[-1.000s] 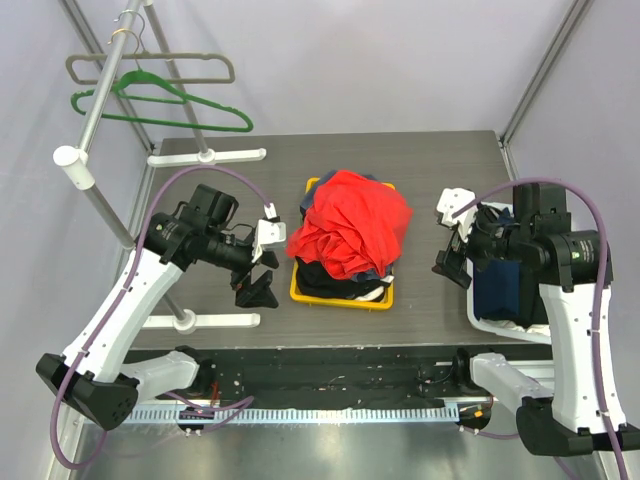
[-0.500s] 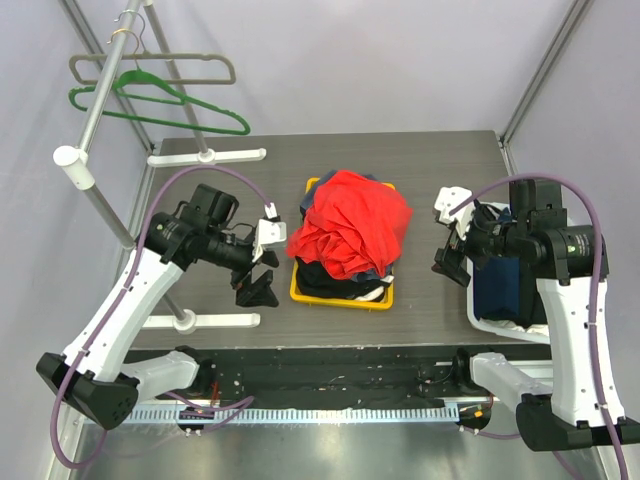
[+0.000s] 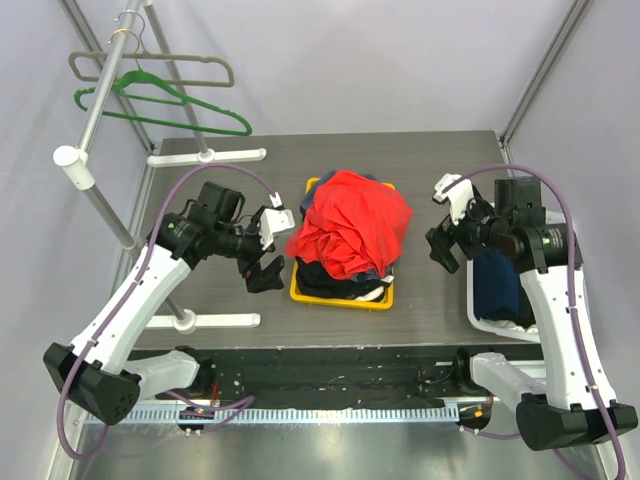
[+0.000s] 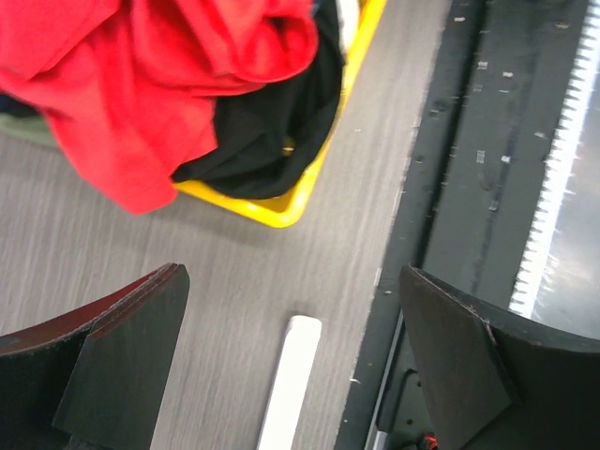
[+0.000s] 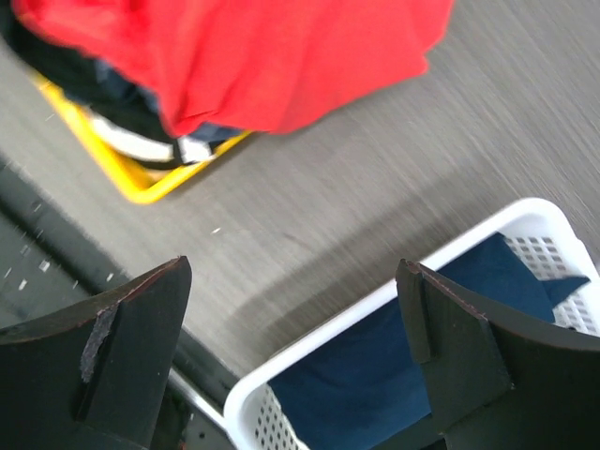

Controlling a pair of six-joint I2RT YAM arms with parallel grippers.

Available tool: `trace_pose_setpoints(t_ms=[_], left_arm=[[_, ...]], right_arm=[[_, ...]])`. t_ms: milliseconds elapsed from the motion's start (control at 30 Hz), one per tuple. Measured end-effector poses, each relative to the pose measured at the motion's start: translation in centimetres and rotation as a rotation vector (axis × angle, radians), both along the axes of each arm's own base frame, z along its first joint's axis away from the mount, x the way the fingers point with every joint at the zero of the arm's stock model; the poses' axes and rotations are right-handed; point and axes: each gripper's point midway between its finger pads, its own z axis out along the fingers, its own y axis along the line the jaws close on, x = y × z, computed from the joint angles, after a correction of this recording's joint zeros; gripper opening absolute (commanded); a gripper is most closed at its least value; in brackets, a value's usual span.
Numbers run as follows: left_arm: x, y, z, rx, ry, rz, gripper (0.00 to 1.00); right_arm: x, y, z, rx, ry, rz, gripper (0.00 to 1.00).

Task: Place the tank top on the hanger
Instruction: Move the bin to the corner of the board.

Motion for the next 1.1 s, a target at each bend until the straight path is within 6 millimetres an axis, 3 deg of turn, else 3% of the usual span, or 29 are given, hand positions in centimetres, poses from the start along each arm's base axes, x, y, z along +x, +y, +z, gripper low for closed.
trace_pose_setpoints(t_ms=[300,700,867,1100], left_arm=[[4.1,0.2,-2.1,0.059,-0.052,0.137,1.00],[8.8,-1.5,-3.8,0.032,-0.086,0.220,1.00],[10.0,-2.7,-5.0,0.010,-0.056,0.224,1.00],[10.4,-4.0,-6.1,-0.021,0.001,0.210,1.00]], right_arm=[[4.6,-2.6,-1.7,-0.046,-0.003,-0.241,1.00],[5.2,-6.4,-4.3,-0.188,0.015,-0.431,1.00],[5.5,-4.7,-4.6,-0.125,0.034,-0.364,1.00],[5.1,1.5,-6.5,-0.066,0.129,-0.133,1.00]])
